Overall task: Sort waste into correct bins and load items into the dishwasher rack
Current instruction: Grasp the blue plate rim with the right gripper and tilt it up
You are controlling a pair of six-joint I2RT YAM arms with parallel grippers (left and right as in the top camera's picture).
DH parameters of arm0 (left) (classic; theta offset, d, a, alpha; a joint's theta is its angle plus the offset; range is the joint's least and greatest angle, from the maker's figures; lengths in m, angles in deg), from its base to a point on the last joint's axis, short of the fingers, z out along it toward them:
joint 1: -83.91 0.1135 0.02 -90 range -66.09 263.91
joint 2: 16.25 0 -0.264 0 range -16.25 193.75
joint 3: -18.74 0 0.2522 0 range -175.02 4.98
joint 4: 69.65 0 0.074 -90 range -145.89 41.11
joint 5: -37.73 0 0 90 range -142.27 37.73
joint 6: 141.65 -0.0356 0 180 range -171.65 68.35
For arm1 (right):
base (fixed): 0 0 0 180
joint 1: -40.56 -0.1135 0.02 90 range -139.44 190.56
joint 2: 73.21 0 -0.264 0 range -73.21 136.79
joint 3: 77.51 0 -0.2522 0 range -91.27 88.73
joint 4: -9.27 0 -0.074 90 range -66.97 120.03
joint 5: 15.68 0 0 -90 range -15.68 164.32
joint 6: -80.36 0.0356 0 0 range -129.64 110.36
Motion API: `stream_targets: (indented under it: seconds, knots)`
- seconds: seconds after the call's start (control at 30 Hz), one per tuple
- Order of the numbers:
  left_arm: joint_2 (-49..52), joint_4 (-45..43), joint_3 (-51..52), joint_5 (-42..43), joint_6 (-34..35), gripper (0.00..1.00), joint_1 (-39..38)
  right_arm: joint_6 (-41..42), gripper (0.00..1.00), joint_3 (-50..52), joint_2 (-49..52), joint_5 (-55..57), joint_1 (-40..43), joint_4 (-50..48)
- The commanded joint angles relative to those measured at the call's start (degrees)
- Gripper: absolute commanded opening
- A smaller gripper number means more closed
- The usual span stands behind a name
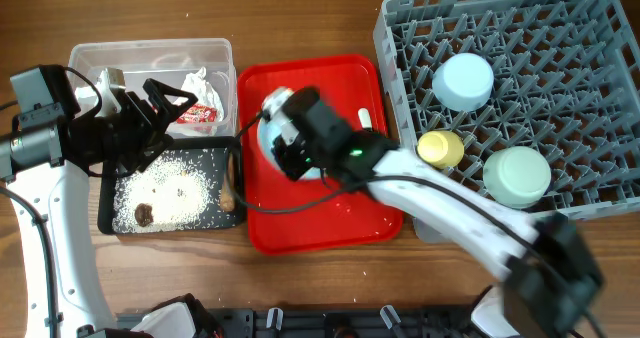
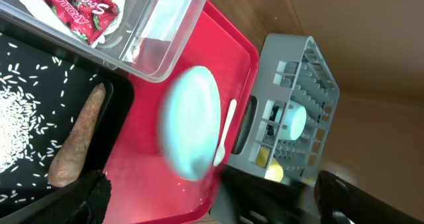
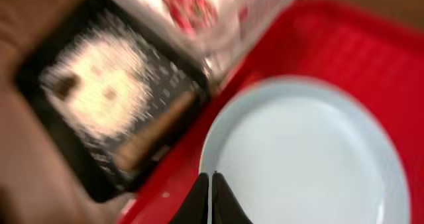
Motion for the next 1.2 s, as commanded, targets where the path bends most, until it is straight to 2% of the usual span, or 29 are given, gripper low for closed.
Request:
stream_targets:
  seconds: [0.0,0.07,0.17,0.27,0.33,0.43,0.57,0.7,0.97,1.17]
  knots:
    - [-0.8,-0.1,-0.6,0.1,-0.7,1.0,0.4,4.2,0.04,-0.9,-9.4,-7.6,5.8,1.3]
    - [-0.8,-0.1,-0.6,0.0,-0.7,1.0,0.4,6.5,0.04,-0.9,-14.3,-15.9,13.4,1.7]
    - [-0.8,-0.1,-0.6,0.0,-0.7,1.0,0.4,6.6,0.04,-0.9,-16.1,-29.6,24.3,2.1]
    - [-0.8,-0.1,-0.6,0.0,-0.7,1.0,0.4,3.6,0.05,-0.7,-14.5,-35.0,27.1,5.5]
    - [-0.8,-0.1,-0.6,0.0,-0.7,1.0,0.4,2.1,0.25,-0.5,-12.4,-34.4,25.6,7.7]
    - [-0.8,-0.1,-0.6,0.0,-0.7,1.0,0.3,0.5,0.43,-0.4,-8.0,-31.6,21.5,8.6]
    - [-0.8,-0.1,-0.6,0.0,-0.7,1.0,0.4,-2.1,0.57,-0.4,0.6,-24.9,13.7,7.4]
    - [-0.8,-0.1,-0.6,0.1,-0.7,1.0,0.4,-2.1,0.64,-0.4,8.8,-18.0,6.3,4.2]
    - [-0.8,-0.1,-0.6,0.0,-0.7,1.0,0.4,-4.1,0.65,-0.4,18.1,1.4,-3.7,-1.3]
    - [-0.8,-0.1,-0.6,0.1,-0.7,1.0,0.4,-6.7,0.64,-0.4,18.6,2.1,-4.8,-1.9]
